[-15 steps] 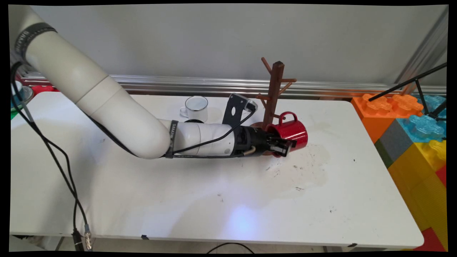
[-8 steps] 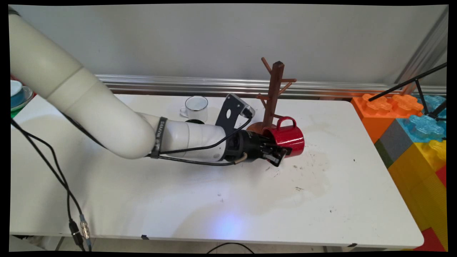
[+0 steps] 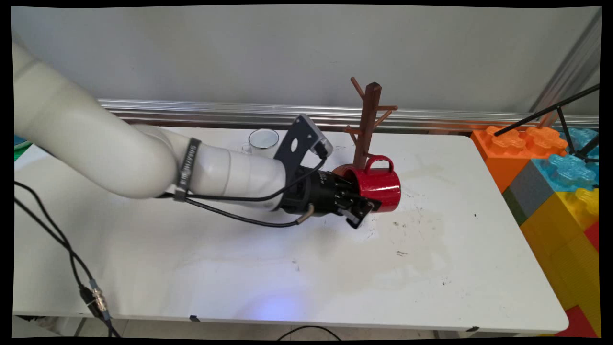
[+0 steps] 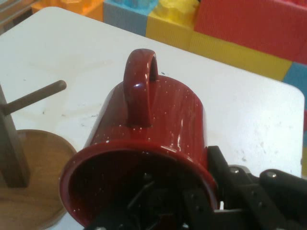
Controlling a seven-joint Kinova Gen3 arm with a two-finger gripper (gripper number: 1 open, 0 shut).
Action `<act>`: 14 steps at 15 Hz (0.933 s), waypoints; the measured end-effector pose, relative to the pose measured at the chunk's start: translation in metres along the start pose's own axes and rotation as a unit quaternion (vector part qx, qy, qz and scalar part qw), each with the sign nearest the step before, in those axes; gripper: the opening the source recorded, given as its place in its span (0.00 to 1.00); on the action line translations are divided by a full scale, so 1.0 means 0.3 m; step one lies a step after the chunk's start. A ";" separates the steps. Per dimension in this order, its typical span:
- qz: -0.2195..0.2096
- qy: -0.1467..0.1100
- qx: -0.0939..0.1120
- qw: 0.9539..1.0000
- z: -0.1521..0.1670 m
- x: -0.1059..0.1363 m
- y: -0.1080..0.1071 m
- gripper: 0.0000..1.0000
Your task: Place the picked object on the table
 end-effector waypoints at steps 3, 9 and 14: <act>0.031 -0.024 0.004 0.999 -0.074 0.035 -0.004 0.00; 0.090 -0.083 0.019 0.992 -0.209 0.100 -0.030 0.00; 0.152 -0.161 0.039 0.974 -0.304 0.114 -0.063 0.00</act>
